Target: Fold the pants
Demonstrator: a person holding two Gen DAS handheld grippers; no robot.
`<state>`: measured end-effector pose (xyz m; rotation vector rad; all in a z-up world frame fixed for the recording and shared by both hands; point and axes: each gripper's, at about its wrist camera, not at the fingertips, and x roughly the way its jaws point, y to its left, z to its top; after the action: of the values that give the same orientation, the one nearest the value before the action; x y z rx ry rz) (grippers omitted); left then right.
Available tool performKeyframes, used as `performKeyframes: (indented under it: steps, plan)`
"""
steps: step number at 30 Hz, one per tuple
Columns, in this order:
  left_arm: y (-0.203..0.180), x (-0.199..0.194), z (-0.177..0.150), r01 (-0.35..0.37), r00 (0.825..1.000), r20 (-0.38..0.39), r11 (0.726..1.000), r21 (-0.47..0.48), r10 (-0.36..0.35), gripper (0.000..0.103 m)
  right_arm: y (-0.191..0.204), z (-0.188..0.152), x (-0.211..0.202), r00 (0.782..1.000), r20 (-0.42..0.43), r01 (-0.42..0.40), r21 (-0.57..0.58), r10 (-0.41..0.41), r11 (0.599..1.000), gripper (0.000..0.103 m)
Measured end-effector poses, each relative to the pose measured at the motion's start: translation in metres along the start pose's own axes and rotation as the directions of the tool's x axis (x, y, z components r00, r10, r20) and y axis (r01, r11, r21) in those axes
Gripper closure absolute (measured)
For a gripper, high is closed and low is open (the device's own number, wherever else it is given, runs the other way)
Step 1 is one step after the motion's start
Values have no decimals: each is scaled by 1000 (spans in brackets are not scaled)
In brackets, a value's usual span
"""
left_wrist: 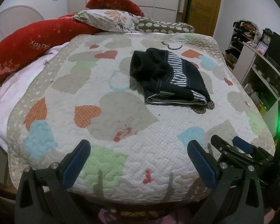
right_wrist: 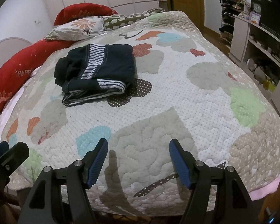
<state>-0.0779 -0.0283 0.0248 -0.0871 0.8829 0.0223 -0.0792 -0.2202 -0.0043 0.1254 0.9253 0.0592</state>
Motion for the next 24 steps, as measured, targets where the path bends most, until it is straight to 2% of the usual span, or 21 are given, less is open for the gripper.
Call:
performKeyframes:
  steps: [24]
  plan:
    - [-1,7,-6,61,997,-38,998,2,-61,0,11,-5,3,999,3,35,-52,-35,998,28]
